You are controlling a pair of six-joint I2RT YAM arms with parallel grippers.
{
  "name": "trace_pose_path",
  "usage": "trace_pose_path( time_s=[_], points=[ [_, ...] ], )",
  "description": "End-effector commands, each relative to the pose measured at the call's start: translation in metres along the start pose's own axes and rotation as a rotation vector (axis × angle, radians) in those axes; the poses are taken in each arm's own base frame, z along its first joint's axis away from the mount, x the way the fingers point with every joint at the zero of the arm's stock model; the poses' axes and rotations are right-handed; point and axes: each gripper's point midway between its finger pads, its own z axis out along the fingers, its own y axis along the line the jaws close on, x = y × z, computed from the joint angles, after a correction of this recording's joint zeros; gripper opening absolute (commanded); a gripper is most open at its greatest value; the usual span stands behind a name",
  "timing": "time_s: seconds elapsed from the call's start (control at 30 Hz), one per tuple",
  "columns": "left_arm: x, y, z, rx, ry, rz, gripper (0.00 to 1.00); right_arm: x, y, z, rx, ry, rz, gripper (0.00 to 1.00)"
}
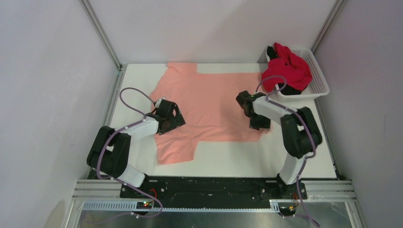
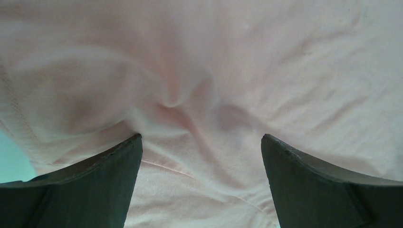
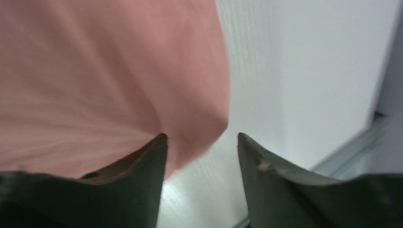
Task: Fold and stack the t-shirts
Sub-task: Flatten out the tshirt
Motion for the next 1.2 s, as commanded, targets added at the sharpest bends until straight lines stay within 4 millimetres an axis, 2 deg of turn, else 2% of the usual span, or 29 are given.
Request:
trace_pose_path(
  time_s=[0.0, 0.03, 0.1, 0.17, 0.2, 0.23, 0.27, 0.3, 0.33, 0.37, 0.4, 0.43, 0.47, 0.5, 0.53, 0.73, 0.77, 0.8, 0.83, 0.9, 1.03, 1.17],
  points=[
    [-0.01, 0.013, -0.001, -0.026, -0.047, -0.011, 1.0, 0.0, -0.049, -0.003, 0.329, -0.026, -0.076, 0.71],
    [-0.009, 0.016, -0.001, -0.033, -0.047, -0.012, 1.0, 0.003, -0.057, -0.006, 0.365, -0.018, -0.085, 0.8],
    [-0.012, 0.022, -0.001, -0.051, -0.058, -0.02, 1.0, 0.001, -0.069, -0.011, 0.399, -0.046, -0.042, 0.88],
    [-0.014, 0.029, -0.001, -0.067, -0.063, -0.034, 1.0, 0.0, -0.073, -0.013, 0.367, -0.067, -0.007, 0.94],
    [-0.014, 0.034, 0.0, -0.075, -0.062, -0.045, 1.0, 0.007, -0.073, -0.011, 0.341, -0.047, -0.004, 0.95],
    [-0.015, 0.036, 0.0, -0.078, -0.062, -0.051, 1.0, -0.001, -0.068, -0.013, 0.275, -0.081, 0.024, 0.98],
    [-0.017, 0.039, 0.001, -0.085, -0.064, -0.059, 1.0, 0.009, -0.063, -0.01, 0.212, -0.044, 0.033, 0.99],
    [-0.017, 0.04, 0.0, -0.087, -0.065, -0.062, 1.0, -0.003, -0.053, -0.014, 0.117, -0.095, 0.076, 0.99],
    [-0.018, 0.043, 0.0, -0.093, -0.068, -0.068, 1.0, 0.005, -0.048, -0.018, 0.008, -0.072, 0.115, 0.99],
    [-0.019, 0.045, 0.0, -0.097, -0.072, -0.07, 1.0, -0.008, -0.035, -0.02, -0.098, -0.115, 0.154, 0.99],
    [-0.021, 0.049, 0.0, -0.114, -0.082, -0.077, 1.0, -0.002, -0.03, -0.023, -0.221, -0.085, 0.206, 0.99],
    [-0.022, 0.051, -0.001, -0.119, -0.084, -0.081, 1.0, -0.008, -0.012, -0.03, -0.366, -0.09, 0.245, 0.99],
    [-0.022, 0.054, -0.001, -0.123, -0.083, -0.089, 1.0, -0.016, -0.016, -0.031, -0.433, -0.133, 0.318, 0.99],
    [-0.023, 0.054, -0.002, -0.124, -0.085, -0.094, 1.0, -0.014, -0.008, -0.036, -0.522, -0.124, 0.331, 1.0],
    [-0.024, 0.055, -0.003, -0.127, -0.089, -0.097, 1.0, -0.015, -0.01, -0.037, -0.569, -0.156, 0.364, 0.99],
    [-0.023, 0.036, -0.01, -0.036, -0.051, -0.095, 1.0, 0.009, 0.018, -0.059, -0.843, -0.124, 0.366, 0.99],
    [-0.022, 0.034, -0.011, -0.025, -0.045, -0.094, 1.0, 0.019, 0.021, -0.053, -0.844, -0.095, 0.374, 0.99],
    [-0.022, 0.033, -0.011, -0.021, -0.043, -0.094, 1.0, 0.02, 0.022, -0.053, -0.852, -0.089, 0.407, 0.99],
    [-0.022, 0.032, -0.011, -0.015, -0.04, -0.095, 1.0, 0.03, 0.02, -0.043, -0.825, -0.076, 0.426, 0.98],
    [-0.021, 0.031, -0.012, -0.008, -0.036, -0.098, 1.0, 0.038, 0.015, -0.029, -0.771, -0.077, 0.489, 0.91],
    [-0.02, 0.03, -0.012, -0.003, -0.032, -0.098, 1.0, 0.034, 0.013, -0.018, -0.741, -0.122, 0.527, 0.75],
    [-0.023, 0.029, -0.012, -0.005, -0.04, -0.095, 1.0, 0.026, 0.017, -0.009, -0.725, -0.14, 0.53, 0.51]
  ],
)
